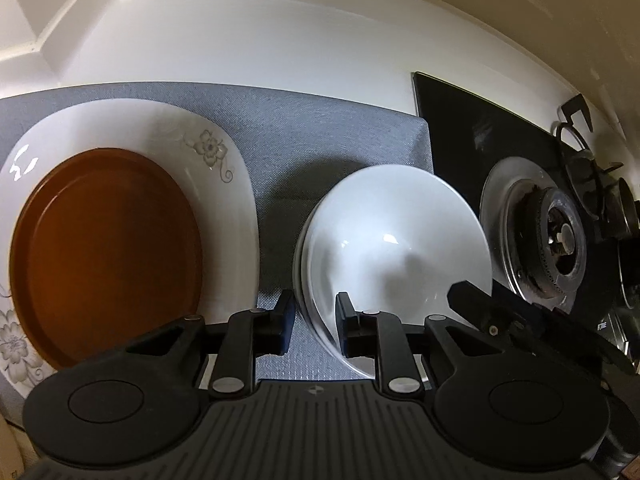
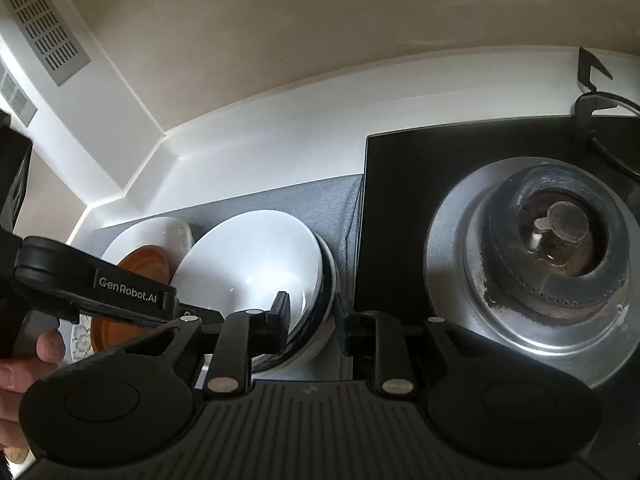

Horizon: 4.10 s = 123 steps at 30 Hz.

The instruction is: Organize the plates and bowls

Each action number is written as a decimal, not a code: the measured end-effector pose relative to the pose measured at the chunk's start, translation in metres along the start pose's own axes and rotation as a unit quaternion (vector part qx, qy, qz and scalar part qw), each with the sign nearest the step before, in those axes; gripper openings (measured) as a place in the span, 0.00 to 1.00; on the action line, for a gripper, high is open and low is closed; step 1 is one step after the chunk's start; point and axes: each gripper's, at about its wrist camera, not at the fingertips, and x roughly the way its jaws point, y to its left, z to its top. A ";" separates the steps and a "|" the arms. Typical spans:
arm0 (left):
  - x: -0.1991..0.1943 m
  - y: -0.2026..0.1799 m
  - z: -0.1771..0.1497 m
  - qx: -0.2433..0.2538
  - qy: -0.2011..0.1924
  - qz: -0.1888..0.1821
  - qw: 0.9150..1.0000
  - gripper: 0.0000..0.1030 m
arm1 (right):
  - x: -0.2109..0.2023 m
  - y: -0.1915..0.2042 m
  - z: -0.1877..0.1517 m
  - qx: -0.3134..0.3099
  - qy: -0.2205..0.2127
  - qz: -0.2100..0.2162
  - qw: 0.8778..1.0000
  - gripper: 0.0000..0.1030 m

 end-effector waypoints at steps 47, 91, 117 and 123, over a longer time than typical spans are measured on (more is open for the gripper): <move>-0.161 0.176 -0.111 -0.198 -0.044 0.033 0.979 0.24 | -0.013 0.216 -0.017 -0.105 0.087 0.163 0.977 0.34; -0.158 0.332 -0.195 -0.280 -0.024 -0.021 0.959 0.25 | 0.055 0.325 -0.097 -0.148 0.214 0.186 0.947 0.37; -0.176 0.308 -0.194 -0.125 -0.118 0.128 0.977 0.94 | 0.040 0.313 -0.094 -0.119 0.182 0.174 0.960 0.51; -0.181 0.303 -0.194 -0.130 -0.135 0.145 0.971 0.94 | 0.037 0.320 -0.099 -0.131 0.180 0.171 0.960 0.52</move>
